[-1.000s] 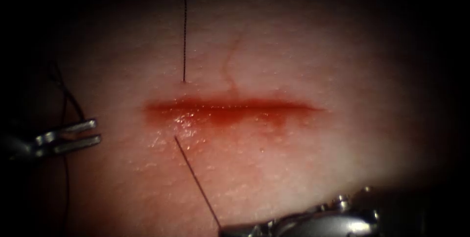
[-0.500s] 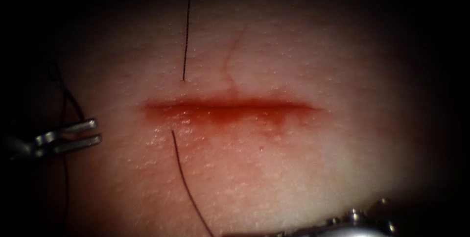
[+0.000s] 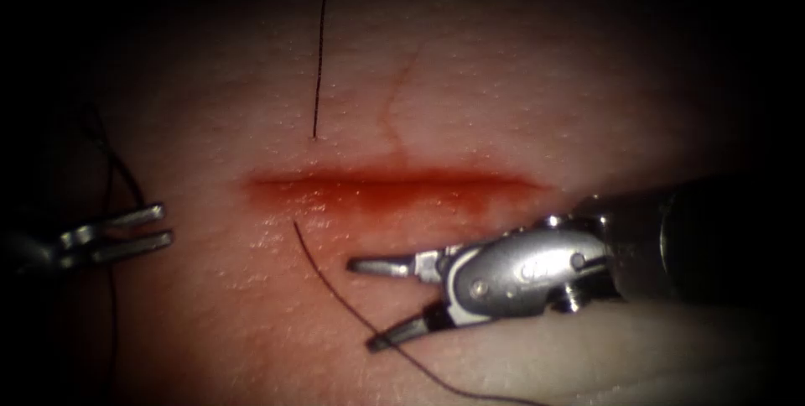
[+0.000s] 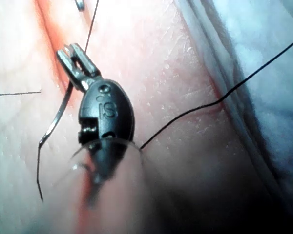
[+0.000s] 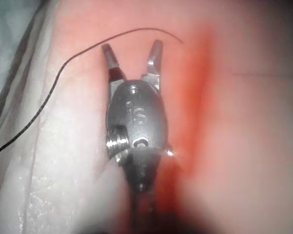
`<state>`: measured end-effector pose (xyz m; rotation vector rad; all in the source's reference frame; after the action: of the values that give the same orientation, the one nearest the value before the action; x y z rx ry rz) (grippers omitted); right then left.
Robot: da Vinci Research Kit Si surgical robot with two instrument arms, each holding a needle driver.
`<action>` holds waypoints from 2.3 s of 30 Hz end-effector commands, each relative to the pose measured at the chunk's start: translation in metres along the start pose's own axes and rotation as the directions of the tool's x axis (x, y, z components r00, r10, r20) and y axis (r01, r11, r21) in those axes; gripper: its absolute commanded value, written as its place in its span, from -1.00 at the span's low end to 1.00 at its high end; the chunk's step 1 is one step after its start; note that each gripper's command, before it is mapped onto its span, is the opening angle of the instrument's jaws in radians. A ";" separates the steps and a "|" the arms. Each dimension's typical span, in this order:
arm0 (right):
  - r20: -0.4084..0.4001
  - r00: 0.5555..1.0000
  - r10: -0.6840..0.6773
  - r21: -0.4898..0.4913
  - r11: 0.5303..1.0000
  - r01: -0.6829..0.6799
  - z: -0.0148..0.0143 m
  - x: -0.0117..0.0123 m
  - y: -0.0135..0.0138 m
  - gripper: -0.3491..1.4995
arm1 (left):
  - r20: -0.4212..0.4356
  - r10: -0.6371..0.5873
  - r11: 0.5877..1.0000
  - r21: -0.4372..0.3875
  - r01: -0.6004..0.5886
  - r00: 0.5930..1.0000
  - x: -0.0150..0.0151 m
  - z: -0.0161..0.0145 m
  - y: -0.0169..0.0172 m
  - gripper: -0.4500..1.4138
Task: Wound Closure
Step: Use the right gripper to pull the suture through until a short suture tail remains, then use the right gripper to pull the suture through until only a short end remains, then use the right gripper to pull the suture through until a short suture tail remains
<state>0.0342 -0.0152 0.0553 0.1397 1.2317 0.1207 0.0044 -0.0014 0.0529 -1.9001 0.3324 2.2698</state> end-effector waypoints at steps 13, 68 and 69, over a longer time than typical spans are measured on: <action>-0.010 0.999 -0.038 0.030 0.999 0.038 0.0070 -0.0019 0.0031 0.54 | -0.002 0.001 1.000 -0.001 -0.001 1.000 -0.0005 0.0005 0.0001 -1.00; 0.029 0.997 -0.074 0.137 0.988 0.069 -0.0012 0.0057 -0.0115 -1.00 | -0.003 0.001 1.000 0.000 -0.001 1.000 -0.0005 0.0007 0.0002 -1.00; 0.030 0.997 -0.074 0.140 0.988 0.069 -0.0012 0.0059 -0.0117 -1.00 | -0.003 0.001 1.000 0.000 -0.001 1.000 -0.0005 0.0007 0.0002 -1.00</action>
<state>0.0345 -0.0254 0.0469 0.2175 1.2054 -0.0325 0.0043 -0.0015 0.0529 -1.9021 0.3331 2.2689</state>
